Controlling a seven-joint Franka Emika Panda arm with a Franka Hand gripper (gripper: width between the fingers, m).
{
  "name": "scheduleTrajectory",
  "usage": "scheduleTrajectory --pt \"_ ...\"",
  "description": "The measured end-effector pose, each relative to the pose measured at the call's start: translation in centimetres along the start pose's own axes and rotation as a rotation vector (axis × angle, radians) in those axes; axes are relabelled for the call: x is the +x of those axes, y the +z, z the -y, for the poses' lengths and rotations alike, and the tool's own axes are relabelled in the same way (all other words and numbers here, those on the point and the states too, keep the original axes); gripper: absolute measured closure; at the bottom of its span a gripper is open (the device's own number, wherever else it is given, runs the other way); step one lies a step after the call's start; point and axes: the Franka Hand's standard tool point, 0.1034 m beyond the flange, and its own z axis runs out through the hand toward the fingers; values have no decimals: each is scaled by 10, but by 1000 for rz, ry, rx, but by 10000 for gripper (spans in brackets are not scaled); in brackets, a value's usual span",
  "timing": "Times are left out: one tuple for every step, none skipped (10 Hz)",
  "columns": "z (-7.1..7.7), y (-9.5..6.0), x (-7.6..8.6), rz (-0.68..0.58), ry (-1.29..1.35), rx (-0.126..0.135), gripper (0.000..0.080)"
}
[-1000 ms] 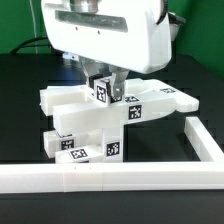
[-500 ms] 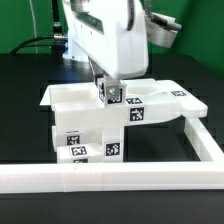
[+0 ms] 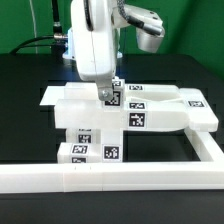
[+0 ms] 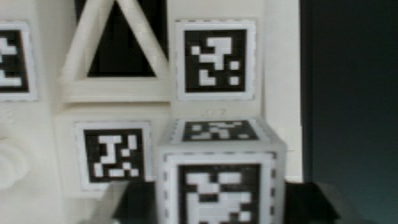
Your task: Assemble chair
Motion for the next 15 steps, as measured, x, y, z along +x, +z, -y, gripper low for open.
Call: scheduleTrajectory --pt "0 0 0 0 -5 0 355" --pt "-2 1 0 -1 -58 -12 355" --pt "-5 1 -1 8 -106 -48 201" --pt "-4 0 -3 7 -159 -71 166" --pt "-1 -1 -4 8 -250 -64 153" --pt "-1 -1 -3 10 -327 -63 153" --pt "-1 -1 -3 11 -387 -63 151" --pt "-1 -1 -3 13 -434 -63 151" --pt "-1 -1 -2 10 -538 -71 151" --pt "-3 -1 -1 0 -643 -88 151" --pt "-3 -1 -1 -7 -765 -95 151" --pt "-4 0 0 -14 -893 -107 151" --pt "-4 0 0 -23 -996 -120 151" --pt "-4 0 -1 -25 -1094 -129 151" --pt "-3 0 -1 -22 -1185 -132 151"
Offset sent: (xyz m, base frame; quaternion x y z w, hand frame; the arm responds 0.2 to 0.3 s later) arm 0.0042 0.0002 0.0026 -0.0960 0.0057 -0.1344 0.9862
